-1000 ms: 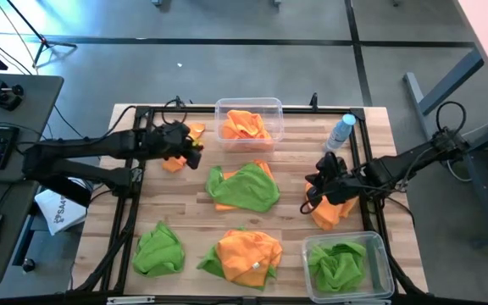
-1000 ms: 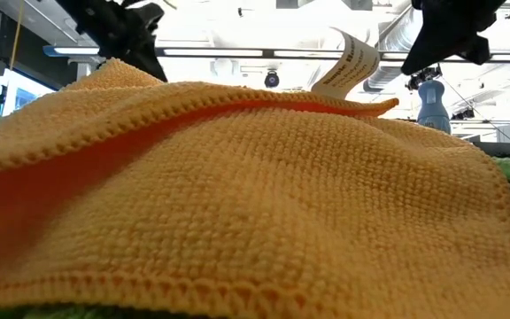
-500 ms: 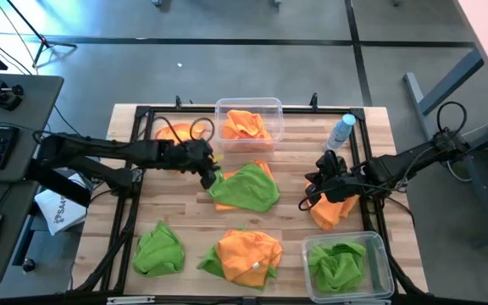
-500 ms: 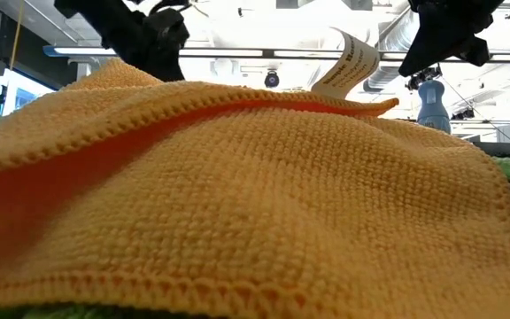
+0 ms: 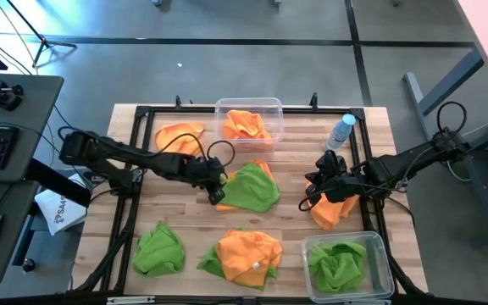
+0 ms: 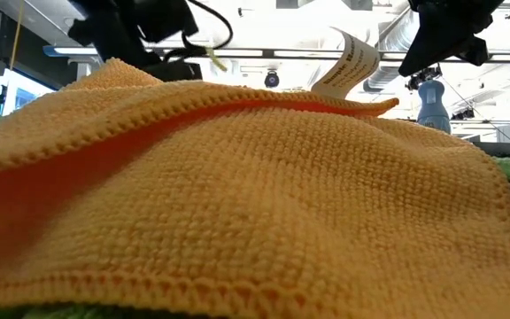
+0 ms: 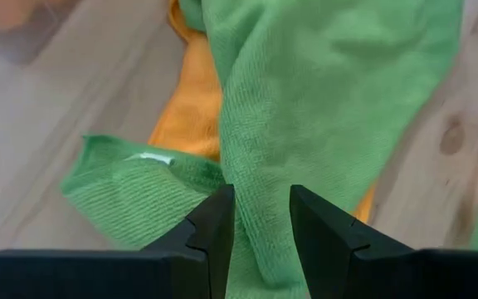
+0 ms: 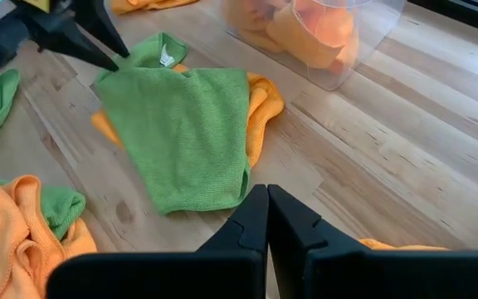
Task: Sort microfiber towel by color & place in baskets
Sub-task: Put the green microfiber towel into the bottom transparent bin
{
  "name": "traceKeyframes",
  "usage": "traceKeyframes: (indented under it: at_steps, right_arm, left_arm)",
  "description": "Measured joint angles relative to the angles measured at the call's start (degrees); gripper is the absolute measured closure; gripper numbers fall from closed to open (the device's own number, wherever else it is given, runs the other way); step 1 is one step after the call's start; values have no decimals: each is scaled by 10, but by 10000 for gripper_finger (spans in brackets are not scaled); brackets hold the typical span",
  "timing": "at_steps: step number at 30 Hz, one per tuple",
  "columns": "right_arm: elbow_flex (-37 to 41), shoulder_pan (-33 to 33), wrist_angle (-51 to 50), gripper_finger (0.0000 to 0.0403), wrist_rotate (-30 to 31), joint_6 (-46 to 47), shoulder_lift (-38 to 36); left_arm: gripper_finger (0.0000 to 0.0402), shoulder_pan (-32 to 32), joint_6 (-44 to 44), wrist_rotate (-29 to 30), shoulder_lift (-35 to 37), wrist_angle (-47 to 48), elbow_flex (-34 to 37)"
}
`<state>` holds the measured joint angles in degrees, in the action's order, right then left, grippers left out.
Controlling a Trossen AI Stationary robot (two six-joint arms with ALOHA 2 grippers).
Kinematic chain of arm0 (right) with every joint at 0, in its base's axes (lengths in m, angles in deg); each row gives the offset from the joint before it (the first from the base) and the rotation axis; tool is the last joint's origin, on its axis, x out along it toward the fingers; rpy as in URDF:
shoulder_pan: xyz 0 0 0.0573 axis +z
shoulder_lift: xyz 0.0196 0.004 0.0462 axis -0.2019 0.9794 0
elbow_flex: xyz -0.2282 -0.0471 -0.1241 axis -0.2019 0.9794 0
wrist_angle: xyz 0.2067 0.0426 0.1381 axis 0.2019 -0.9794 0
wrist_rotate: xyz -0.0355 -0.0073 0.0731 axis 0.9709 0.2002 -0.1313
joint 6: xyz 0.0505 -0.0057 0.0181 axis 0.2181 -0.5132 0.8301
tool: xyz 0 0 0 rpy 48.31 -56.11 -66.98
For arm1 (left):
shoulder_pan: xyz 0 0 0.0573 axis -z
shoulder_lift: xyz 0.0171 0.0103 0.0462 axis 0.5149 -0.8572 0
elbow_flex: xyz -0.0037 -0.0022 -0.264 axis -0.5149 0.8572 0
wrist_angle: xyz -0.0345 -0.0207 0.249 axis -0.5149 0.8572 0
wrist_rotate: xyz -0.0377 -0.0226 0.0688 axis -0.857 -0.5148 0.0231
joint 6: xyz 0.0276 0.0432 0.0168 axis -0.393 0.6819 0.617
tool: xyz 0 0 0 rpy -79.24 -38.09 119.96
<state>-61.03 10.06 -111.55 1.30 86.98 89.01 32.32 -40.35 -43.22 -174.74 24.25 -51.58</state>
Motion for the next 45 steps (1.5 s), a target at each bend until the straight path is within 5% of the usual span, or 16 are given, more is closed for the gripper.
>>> traceKeyframes:
  at_steps: [8,12,15,22,32,45]
  right_arm:
    - [0,0,8,403,0,1,0]
    - [0,0,18,403,-1,0,0]
    - [0,0,23,403,-1,-6,0]
    - [0,0,26,403,-2,-10,0]
    - [0,0,70,389,55,-66,0]
    - [0,0,327,298,57,-333,2]
  left_arm:
    - [301,0,32,-16,-63,-52,0]
    - [343,0,23,-26,-75,-47,0]
    - [391,0,19,-39,-64,-49,0]
    - [400,0,42,-30,6,-39,-36]
    - [401,0,104,11,22,150,-236]
    - [401,8,169,4,-77,174,-446]
